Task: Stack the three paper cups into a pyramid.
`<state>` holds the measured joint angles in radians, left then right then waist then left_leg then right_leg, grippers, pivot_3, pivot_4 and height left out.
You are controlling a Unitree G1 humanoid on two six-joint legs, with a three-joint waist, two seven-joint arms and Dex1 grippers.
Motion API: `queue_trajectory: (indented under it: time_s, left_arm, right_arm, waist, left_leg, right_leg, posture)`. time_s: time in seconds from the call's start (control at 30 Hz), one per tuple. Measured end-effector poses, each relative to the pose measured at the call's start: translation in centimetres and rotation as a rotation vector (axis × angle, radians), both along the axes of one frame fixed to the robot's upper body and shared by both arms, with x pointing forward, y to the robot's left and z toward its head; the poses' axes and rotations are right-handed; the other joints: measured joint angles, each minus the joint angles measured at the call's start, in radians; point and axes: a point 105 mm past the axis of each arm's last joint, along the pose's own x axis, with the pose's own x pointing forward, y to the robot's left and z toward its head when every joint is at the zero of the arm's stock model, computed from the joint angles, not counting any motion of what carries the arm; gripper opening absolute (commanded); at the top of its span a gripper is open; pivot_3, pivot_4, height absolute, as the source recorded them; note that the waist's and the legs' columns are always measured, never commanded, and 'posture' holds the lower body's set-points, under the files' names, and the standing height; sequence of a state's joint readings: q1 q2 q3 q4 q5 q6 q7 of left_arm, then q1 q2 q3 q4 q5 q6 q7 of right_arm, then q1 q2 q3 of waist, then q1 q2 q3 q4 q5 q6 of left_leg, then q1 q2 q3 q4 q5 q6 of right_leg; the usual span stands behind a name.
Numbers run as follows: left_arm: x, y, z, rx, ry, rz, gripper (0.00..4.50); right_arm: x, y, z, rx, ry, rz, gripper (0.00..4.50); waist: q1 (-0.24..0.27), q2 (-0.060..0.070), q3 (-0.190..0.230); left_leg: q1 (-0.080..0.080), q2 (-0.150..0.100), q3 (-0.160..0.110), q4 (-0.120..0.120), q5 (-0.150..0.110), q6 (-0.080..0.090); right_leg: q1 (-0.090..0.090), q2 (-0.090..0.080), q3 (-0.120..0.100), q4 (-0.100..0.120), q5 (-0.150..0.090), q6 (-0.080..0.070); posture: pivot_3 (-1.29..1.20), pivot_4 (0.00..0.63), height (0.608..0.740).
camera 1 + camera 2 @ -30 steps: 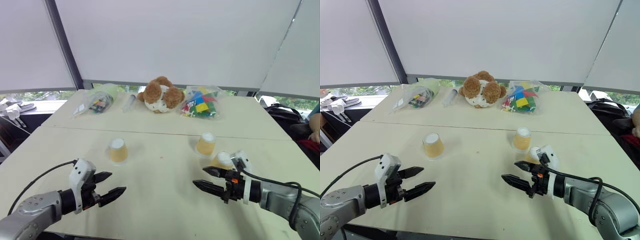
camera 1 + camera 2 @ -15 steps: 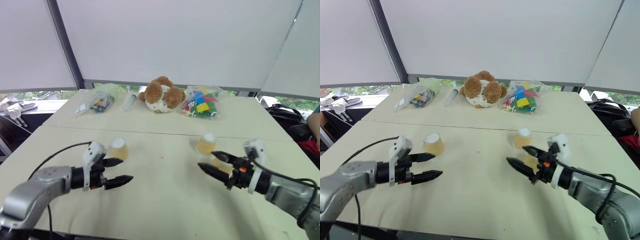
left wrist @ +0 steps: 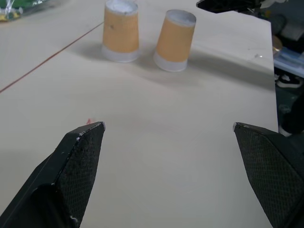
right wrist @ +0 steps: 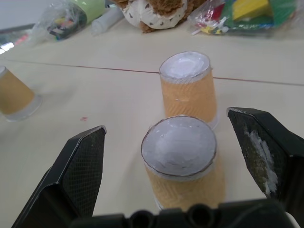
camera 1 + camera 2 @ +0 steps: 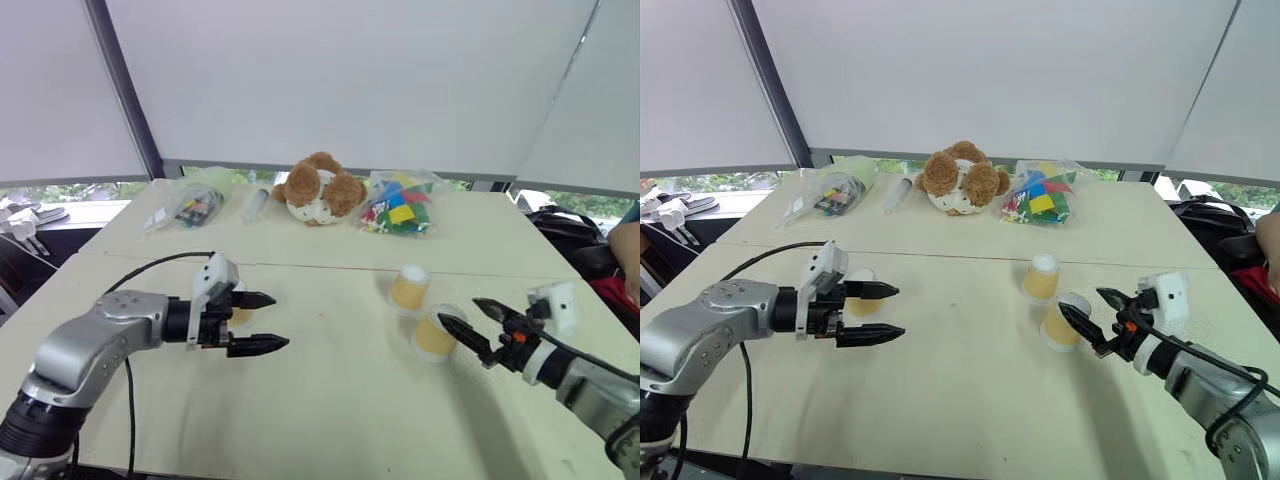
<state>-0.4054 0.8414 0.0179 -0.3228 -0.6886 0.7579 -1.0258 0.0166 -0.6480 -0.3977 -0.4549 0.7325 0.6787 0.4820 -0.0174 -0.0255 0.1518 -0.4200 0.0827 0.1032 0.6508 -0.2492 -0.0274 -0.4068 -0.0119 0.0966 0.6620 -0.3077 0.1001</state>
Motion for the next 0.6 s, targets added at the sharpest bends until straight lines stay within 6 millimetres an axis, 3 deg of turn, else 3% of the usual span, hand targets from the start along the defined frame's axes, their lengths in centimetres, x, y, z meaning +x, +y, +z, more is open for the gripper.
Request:
queue_trajectory:
  time_s: [0.27, 0.37, 0.43, 0.47, 0.6]
  left_arm:
    - [-0.4, 0.5, -0.8, 0.005, 0.015, 0.04, 4.5]
    - [-0.4, 0.6, -0.8, 0.005, 0.011, 0.053, 4.5]
    - [-0.4, 0.8, -1.0, 0.005, 0.014, 0.065, 4.5]
    - [-0.3, 0.8, -1.0, 0.006, 0.013, 0.066, 4.5]
    - [-0.3, 0.9, -0.9, 0.006, 0.009, 0.071, 4.5]
  right_arm:
    - [0.6, -0.2, -1.8, 0.003, 0.027, 0.016, 4.43]
    - [0.9, -0.3, -3.1, 0.009, 0.058, 0.011, 3.6]
    - [0.9, -0.2, -3.5, -0.001, 0.063, 0.016, 2.56]
    - [0.9, 0.0, -3.5, -0.009, 0.058, 0.024, 2.34]
    - [1.1, 0.0, -3.5, -0.013, 0.048, 0.024, 2.3]
  waist:
    - [0.004, 0.0, 0.0]
    - [0.003, 0.0, 0.0]
    - [0.003, 0.0, 0.0]
    - [0.003, 0.0, 0.0]
    - [0.003, 0.0, 0.0]
  left_leg:
    - [0.0, 0.0, 0.0, 0.001, 0.0, 0.0]
    - [0.0, 0.0, 0.0, 0.001, 0.0, 0.0]
    - [0.0, 0.0, 0.0, 0.001, 0.0, 0.0]
    - [0.0, 0.0, 0.0, 0.001, 0.0, 0.0]
    - [0.0, 0.0, 0.0, 0.001, 0.0, 0.0]
  right_leg:
    - [0.001, 0.0, 0.0, 0.0, 0.0, 0.0]
    - [0.001, 0.0, 0.0, 0.0, 0.0, 0.0]
    - [0.001, 0.0, 0.0, 0.0, 0.0, 0.0]
    - [0.001, 0.0, 0.0, 0.0, 0.0, 0.0]
    - [0.001, 0.0, 0.0, 0.0, 0.0, 0.0]
  posture:
    - [0.0, 0.15, 0.739]
    - [0.0, 0.15, 0.739]
    - [0.0, 0.15, 0.739]
    - [0.0, 0.15, 0.739]
    - [0.0, 0.15, 0.739]
